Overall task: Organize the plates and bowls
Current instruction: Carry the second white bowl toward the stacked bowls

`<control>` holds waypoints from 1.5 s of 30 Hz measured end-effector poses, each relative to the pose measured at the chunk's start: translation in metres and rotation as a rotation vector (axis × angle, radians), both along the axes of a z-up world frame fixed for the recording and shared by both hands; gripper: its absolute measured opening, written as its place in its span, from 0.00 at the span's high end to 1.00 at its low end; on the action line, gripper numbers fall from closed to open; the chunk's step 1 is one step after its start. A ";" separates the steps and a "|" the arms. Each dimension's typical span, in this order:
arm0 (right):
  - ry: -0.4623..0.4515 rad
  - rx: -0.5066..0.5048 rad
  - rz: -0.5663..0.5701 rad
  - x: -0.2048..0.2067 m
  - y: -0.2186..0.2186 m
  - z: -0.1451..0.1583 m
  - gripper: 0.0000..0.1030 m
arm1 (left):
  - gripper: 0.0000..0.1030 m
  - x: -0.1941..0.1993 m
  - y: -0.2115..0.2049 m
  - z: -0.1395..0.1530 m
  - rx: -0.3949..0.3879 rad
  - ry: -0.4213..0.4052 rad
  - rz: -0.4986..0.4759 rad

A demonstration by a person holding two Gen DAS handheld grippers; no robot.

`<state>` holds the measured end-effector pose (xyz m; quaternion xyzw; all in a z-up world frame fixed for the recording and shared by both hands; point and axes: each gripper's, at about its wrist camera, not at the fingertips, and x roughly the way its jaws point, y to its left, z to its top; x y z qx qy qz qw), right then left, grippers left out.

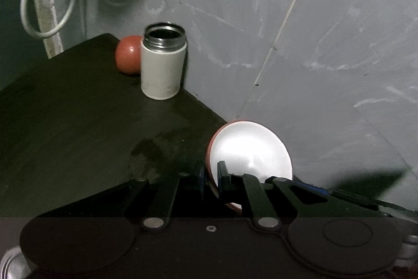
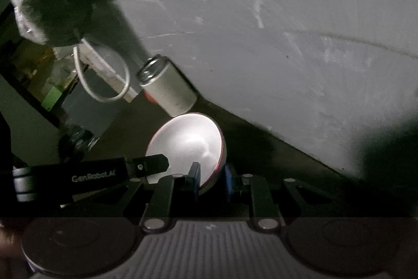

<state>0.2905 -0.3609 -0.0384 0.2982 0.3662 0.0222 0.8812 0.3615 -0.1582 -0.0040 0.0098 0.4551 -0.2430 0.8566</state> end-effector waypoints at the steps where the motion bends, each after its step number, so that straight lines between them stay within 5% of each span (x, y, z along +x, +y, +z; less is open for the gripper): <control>1: -0.006 -0.003 0.014 -0.003 0.001 0.005 0.79 | 0.91 -0.005 0.003 0.004 -0.009 -0.006 0.009; 10: -0.084 -0.034 0.130 -0.033 0.013 0.043 0.79 | 0.91 -0.053 0.036 0.034 -0.083 -0.058 0.099; 22: -0.117 -0.043 0.257 -0.064 0.030 0.056 0.79 | 0.91 -0.104 0.068 0.045 -0.121 -0.092 0.182; 45: -0.106 -0.038 0.558 -0.116 0.058 0.061 0.79 | 0.90 -0.181 0.119 0.033 -0.147 -0.014 0.318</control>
